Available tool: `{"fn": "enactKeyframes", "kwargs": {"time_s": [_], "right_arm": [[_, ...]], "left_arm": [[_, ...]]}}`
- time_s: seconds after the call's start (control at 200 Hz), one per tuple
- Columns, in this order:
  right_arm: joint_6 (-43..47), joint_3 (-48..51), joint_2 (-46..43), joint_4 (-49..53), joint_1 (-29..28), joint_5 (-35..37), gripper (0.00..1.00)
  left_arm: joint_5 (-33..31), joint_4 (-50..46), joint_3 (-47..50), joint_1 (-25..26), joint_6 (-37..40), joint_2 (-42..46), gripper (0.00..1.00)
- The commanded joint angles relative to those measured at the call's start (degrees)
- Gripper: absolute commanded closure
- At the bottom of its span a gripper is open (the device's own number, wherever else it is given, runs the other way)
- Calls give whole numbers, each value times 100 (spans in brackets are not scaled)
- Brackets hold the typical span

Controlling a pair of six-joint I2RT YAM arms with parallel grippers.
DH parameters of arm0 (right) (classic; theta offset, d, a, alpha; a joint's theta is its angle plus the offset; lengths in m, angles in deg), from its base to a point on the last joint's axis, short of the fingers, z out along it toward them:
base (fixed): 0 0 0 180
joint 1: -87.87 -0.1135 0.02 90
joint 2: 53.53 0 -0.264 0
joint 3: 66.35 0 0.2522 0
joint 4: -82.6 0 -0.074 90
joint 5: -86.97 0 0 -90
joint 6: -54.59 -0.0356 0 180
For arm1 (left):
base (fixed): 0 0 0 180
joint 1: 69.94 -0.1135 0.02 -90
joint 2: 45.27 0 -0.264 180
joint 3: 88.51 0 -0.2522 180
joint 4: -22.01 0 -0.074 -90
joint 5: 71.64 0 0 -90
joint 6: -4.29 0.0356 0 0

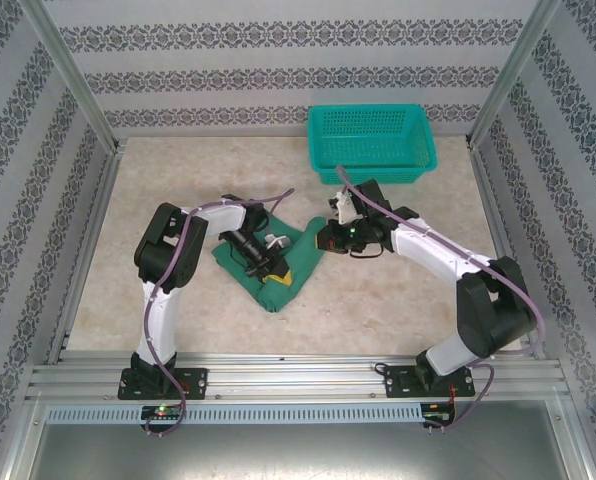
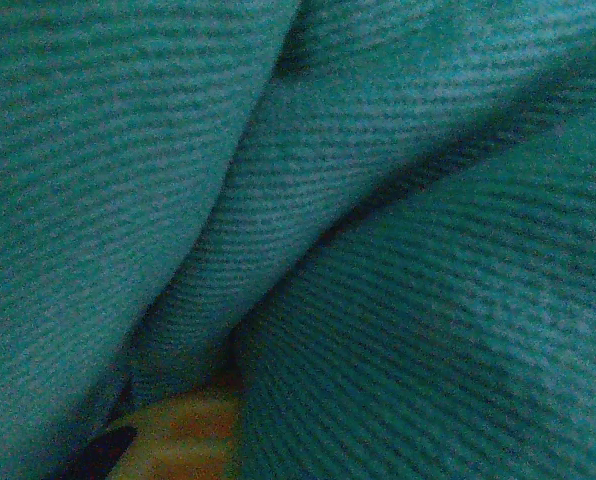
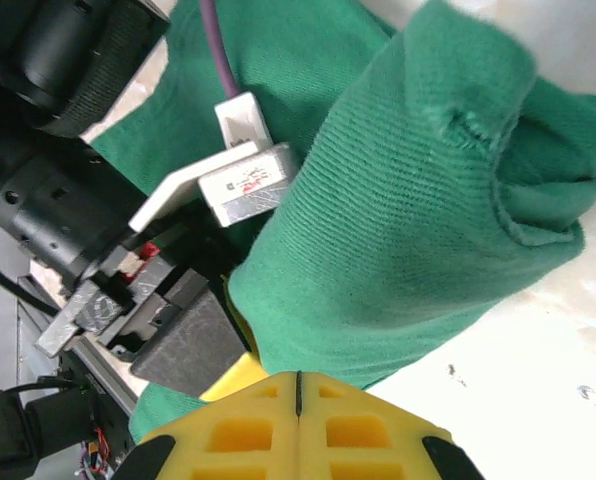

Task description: Roll up the long pants

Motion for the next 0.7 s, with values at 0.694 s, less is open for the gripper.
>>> {"fn": "enactKeyframes", "kwargs": {"time_s": [0.694], "right_arm": [[-580, -1883, 3453, 228, -256, 66, 100]], "left_arm": [[-4768, 254, 219, 147, -45, 1939, 66]]}}
